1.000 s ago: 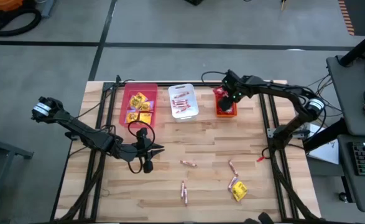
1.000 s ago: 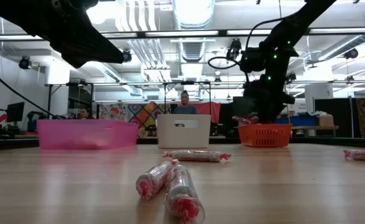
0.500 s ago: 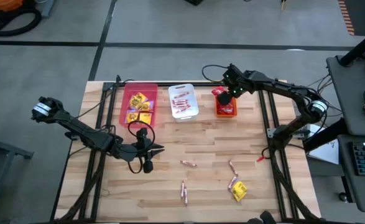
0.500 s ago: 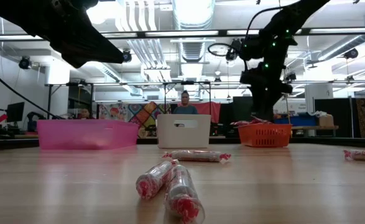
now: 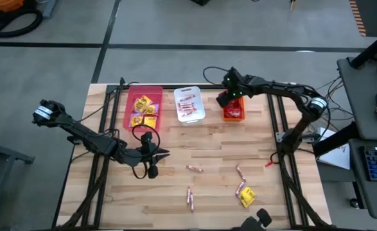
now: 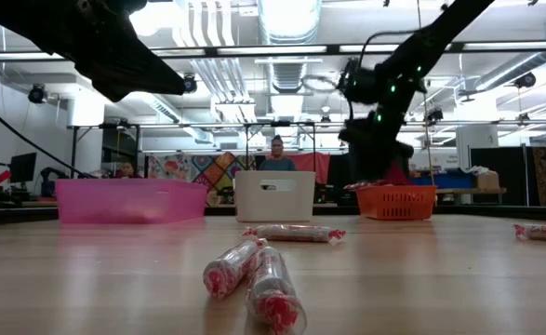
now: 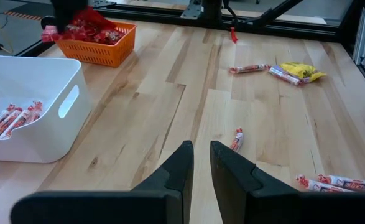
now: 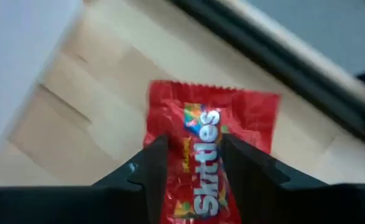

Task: Sort candy
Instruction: Adjust the red candy in the orange bin, then put the white candy into the white bin

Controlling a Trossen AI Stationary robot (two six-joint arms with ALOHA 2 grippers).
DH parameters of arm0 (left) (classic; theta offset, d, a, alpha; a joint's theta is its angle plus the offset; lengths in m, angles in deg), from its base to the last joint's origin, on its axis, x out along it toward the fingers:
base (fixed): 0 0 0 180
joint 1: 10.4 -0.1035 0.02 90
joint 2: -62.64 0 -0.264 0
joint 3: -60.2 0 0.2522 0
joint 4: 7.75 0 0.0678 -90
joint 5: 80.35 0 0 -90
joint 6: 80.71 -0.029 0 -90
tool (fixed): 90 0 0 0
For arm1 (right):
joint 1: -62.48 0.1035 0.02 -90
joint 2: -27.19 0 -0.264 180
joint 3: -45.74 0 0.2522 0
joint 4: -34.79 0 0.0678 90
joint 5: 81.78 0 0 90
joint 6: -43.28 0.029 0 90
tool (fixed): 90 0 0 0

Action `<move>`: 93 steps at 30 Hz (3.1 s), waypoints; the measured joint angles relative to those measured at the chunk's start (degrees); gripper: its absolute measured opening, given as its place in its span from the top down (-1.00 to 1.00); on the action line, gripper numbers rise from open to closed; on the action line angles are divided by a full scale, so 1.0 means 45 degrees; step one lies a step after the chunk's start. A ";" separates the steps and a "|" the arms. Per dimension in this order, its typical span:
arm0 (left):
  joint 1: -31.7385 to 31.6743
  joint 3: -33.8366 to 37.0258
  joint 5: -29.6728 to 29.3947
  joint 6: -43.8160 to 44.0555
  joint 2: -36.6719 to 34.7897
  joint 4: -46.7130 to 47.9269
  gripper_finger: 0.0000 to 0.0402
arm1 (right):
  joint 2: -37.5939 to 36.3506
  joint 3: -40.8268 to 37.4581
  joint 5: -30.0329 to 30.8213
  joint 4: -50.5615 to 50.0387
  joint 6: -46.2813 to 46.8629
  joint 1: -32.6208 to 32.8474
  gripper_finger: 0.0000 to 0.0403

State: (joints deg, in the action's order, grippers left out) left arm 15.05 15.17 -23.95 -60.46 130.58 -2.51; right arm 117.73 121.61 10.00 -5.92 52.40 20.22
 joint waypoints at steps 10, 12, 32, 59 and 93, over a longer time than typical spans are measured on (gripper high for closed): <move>0.0000 0.0000 0.0000 0.0000 0.0000 0.0000 0.81 | 0.1102 -0.0034 0.0607 -0.0134 -0.0126 0.0000 0.44; 0.0000 0.0000 0.0000 0.0000 0.0000 -0.0002 0.81 | 0.1145 -0.0041 0.0602 -0.0147 -0.0208 0.0018 0.46; 0.0000 0.0000 0.0000 0.0241 0.0000 -0.0005 0.81 | -0.0403 0.0013 0.0447 -0.1658 0.0031 0.0089 0.38; 0.0151 -0.0019 0.1608 -0.0594 0.2619 -0.3927 0.55 | -0.5682 -0.1446 -0.1689 -0.3530 0.3764 0.8010 0.38; -0.1389 -0.3322 0.2906 -0.4255 1.0244 -0.5186 0.11 | -0.3445 -0.3873 0.1753 0.3711 0.7258 1.4727 0.38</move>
State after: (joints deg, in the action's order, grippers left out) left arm 8.80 0.22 -10.88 -79.60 176.68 -25.84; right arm 102.22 104.18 17.89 10.78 85.06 86.49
